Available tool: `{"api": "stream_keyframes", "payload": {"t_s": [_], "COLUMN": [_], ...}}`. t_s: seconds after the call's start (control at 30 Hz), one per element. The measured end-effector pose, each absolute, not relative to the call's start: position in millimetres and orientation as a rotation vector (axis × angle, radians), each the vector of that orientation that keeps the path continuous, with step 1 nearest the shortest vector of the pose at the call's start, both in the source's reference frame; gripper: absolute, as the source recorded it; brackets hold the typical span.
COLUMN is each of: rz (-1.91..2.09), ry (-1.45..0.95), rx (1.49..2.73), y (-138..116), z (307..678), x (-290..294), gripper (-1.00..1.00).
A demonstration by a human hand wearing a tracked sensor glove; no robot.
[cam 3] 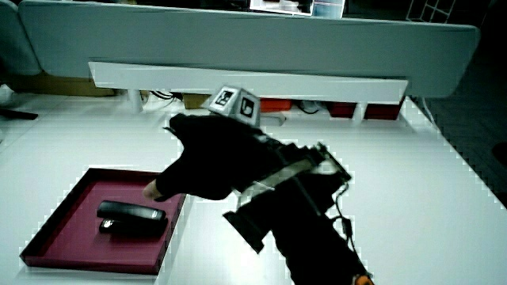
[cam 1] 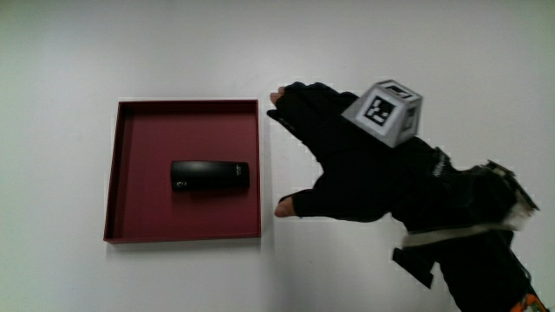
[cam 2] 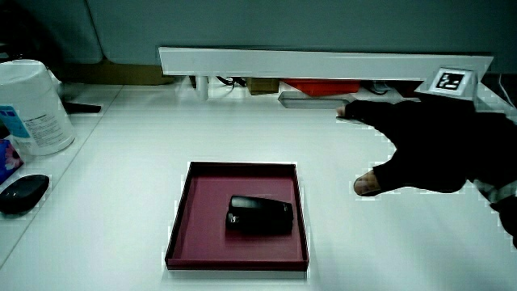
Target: Pick stapper from plate
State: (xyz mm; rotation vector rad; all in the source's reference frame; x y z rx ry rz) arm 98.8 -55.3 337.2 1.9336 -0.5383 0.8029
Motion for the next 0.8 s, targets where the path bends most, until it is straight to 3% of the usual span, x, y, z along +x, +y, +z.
{"api": "stream_keyframes", "payload": {"t_s": [0.03, 0.07, 0.4, 0.43, 0.6, 0.63, 0.67, 0.8], "rz": [0.887, 0.791, 0.733, 0.702, 0.674, 0.688, 0.660, 0.664], "ry": [-0.506, -0.566, -0.681, -0.760, -0.727, -0.688, -0.717, -0.680], "rx": [1.886, 1.936, 1.904, 2.010, 1.998, 1.896, 1.983, 1.944], "y": [-53.9, -57.3, -64.9, -65.6, -67.3, -67.4, -68.1, -69.9], "z": [335.8, 344.3, 389.8, 390.5, 413.0, 420.1, 422.9, 443.4], "x": [91.9, 87.3, 37.7, 33.1, 16.7, 13.7, 11.2, 2.5], "gripper": [0.00, 0.00, 0.00, 0.00, 0.00, 0.00, 0.00, 0.00]}}
